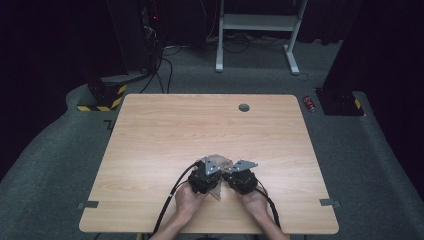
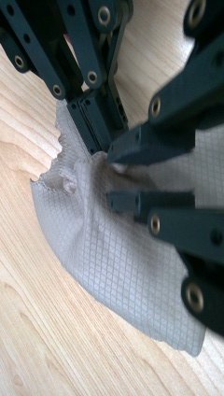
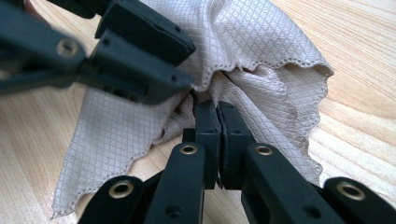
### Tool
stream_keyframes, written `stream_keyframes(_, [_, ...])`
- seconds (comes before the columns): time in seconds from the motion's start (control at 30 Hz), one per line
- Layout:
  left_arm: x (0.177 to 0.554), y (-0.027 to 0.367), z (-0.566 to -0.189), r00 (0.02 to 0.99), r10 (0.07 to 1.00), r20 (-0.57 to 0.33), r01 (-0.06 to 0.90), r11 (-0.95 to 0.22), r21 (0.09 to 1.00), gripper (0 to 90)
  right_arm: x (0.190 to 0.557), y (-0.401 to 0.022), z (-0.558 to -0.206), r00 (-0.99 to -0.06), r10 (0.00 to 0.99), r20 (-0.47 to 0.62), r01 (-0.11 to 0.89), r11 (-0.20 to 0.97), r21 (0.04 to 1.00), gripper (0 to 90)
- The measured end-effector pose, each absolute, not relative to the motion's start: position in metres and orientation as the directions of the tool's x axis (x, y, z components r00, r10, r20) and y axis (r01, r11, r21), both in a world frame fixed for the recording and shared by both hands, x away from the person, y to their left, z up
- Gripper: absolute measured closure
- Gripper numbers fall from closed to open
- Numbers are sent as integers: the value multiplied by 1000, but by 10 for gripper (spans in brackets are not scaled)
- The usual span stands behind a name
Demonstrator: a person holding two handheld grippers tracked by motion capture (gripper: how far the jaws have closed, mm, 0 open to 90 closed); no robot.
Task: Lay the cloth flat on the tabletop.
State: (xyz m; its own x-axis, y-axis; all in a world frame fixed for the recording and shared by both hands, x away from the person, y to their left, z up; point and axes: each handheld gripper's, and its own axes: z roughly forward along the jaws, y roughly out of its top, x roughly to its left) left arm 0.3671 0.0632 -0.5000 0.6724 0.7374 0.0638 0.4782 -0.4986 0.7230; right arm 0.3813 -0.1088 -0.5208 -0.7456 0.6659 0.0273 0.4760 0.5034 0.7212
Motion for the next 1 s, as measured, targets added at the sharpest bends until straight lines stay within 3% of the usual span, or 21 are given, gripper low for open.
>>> stream_keyframes(0.03, [368,64,-499,675,734,73,473,-506,722,863,381,-109,-521,-746,665,27,475,503,722,875])
stream_keyframes(0.1, [368,69,-495,673,736,67,472,-498,728,898,382,-109,-521,-746,666,32,477,500,723,871])
stream_keyframes(0.33, [372,84,-482,675,738,4,485,-448,751,898,381,-111,-519,-758,650,45,482,512,711,871])
stream_keyframes(0.5, [366,65,-490,712,701,26,466,-501,730,656,381,-109,-519,-757,652,48,485,511,710,872])
stream_keyframes(0.63, [370,57,-496,709,704,36,478,-518,709,652,380,-109,-519,-755,654,48,488,511,707,872])
stream_keyframes(0.73, [371,54,-498,703,707,70,474,-540,695,709,380,-110,-519,-760,649,38,480,520,707,873])
stream_keyframes(0.8, [372,54,-500,701,710,67,482,-541,689,815,380,-109,-519,-759,650,39,480,519,707,873])
stream_keyframes(0.9, [373,55,-500,706,705,69,479,-547,687,892,380,-110,-519,-757,652,42,483,516,707,873])
stream_keyframes(1.0, [375,58,-498,704,707,63,477,-538,695,900,380,-110,-519,-758,650,42,482,516,708,873])
